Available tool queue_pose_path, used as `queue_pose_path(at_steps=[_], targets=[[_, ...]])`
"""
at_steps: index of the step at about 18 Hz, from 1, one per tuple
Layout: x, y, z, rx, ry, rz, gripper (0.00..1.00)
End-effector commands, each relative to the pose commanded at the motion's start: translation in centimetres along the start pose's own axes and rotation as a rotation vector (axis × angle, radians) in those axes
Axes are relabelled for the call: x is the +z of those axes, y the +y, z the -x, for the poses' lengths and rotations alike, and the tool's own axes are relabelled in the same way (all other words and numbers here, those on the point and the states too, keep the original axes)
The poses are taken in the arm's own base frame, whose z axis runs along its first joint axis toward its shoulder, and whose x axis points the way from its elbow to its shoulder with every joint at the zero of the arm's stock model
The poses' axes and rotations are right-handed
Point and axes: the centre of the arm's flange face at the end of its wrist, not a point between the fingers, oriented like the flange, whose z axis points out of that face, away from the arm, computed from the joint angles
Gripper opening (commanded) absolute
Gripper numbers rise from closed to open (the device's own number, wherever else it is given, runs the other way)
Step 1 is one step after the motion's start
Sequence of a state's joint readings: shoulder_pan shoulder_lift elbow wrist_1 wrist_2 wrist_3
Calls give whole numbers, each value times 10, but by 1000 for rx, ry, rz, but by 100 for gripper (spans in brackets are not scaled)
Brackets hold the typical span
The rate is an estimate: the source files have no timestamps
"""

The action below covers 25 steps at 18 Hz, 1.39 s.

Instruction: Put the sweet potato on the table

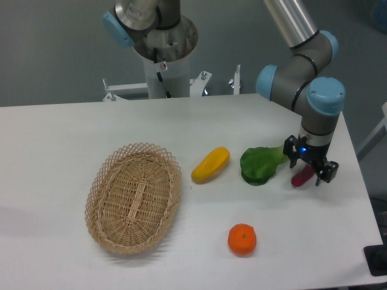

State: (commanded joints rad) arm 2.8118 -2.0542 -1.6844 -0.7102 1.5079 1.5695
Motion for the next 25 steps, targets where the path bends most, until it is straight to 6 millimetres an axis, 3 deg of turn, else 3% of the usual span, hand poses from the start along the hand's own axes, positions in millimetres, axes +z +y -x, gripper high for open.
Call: queue_pose_path(at_steps=[3, 6, 12, 16, 21, 25], targets=[[-44, -11, 16, 0, -80, -9, 100], [-101, -28, 34, 35, -172, -13, 100], [-178, -25, 62, 66, -103, -4, 100], [-193, 12, 70, 149, -66, 17, 100], [-191, 83, 67, 294, 7, 11, 100], [-194, 96, 67, 279, -11, -35, 100]])
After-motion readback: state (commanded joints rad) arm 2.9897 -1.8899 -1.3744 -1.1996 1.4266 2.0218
